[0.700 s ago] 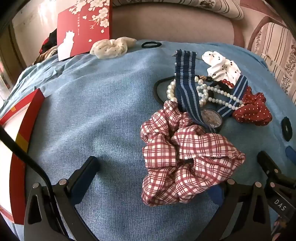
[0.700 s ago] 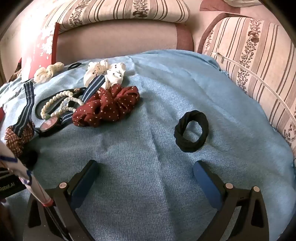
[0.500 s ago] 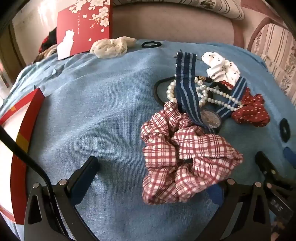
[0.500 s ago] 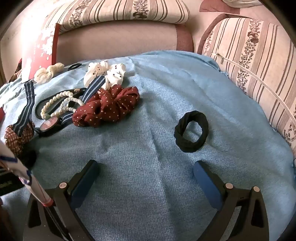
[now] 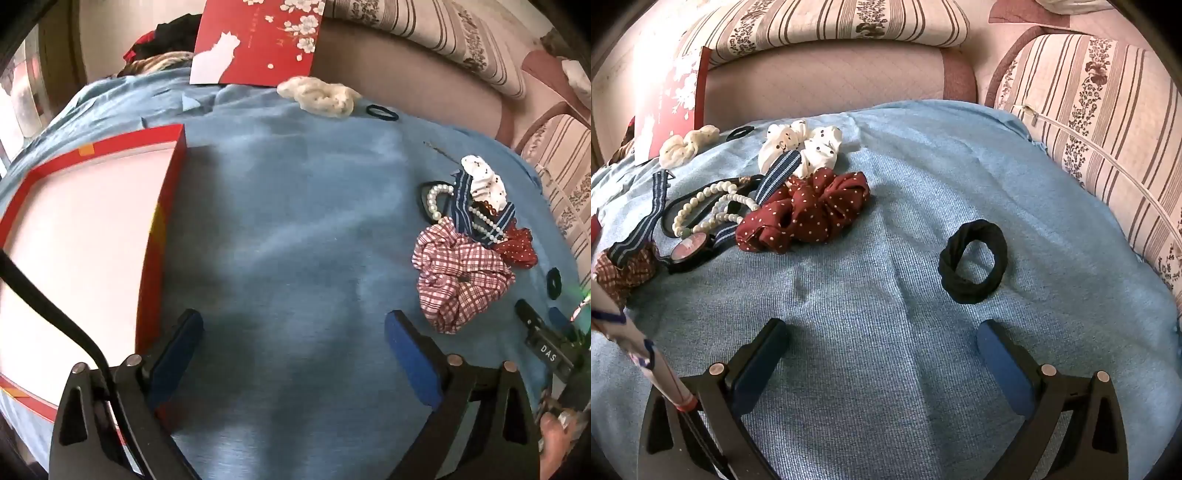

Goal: Organize jewelry
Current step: 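Swing the left gripper over the tray, then toward the red plaid scrunchie, then grasp the red plaid scrunchie with the left gripper while the right grasps a black hair tie, then carry both items into the red-rimmed tray and open both grippers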

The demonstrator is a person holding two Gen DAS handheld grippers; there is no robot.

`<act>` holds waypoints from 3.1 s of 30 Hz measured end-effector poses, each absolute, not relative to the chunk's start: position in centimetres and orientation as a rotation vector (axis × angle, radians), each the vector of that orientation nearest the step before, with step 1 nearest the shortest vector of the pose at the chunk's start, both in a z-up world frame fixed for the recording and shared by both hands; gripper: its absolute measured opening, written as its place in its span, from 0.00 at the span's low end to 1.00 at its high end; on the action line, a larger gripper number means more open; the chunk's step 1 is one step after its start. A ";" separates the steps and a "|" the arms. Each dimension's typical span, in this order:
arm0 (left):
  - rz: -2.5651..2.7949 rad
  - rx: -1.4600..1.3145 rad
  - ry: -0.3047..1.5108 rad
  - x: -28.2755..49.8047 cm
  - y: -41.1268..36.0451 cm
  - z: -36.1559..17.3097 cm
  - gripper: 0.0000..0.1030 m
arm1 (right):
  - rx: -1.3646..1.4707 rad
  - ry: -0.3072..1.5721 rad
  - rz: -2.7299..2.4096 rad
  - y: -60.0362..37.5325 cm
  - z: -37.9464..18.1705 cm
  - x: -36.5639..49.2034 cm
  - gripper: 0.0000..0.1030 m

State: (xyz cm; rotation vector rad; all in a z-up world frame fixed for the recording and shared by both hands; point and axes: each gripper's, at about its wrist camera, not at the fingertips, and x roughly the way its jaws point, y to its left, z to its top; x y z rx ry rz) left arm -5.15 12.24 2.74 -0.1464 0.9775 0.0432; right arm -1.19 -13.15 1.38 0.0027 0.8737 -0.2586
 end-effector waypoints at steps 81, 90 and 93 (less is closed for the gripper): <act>-0.162 -0.206 0.929 -13.1 15.1 14.5 0.07 | 0.301 0.878 0.106 -14.5 11.7 -6.2 0.05; 0.113 -0.262 0.974 -14.7 28.2 13.0 0.07 | 0.205 0.935 0.372 0.0 12.1 -5.4 0.06; 0.188 -0.237 0.996 -14.5 31.9 12.3 0.07 | 0.190 0.966 0.456 4.9 11.8 -4.6 0.06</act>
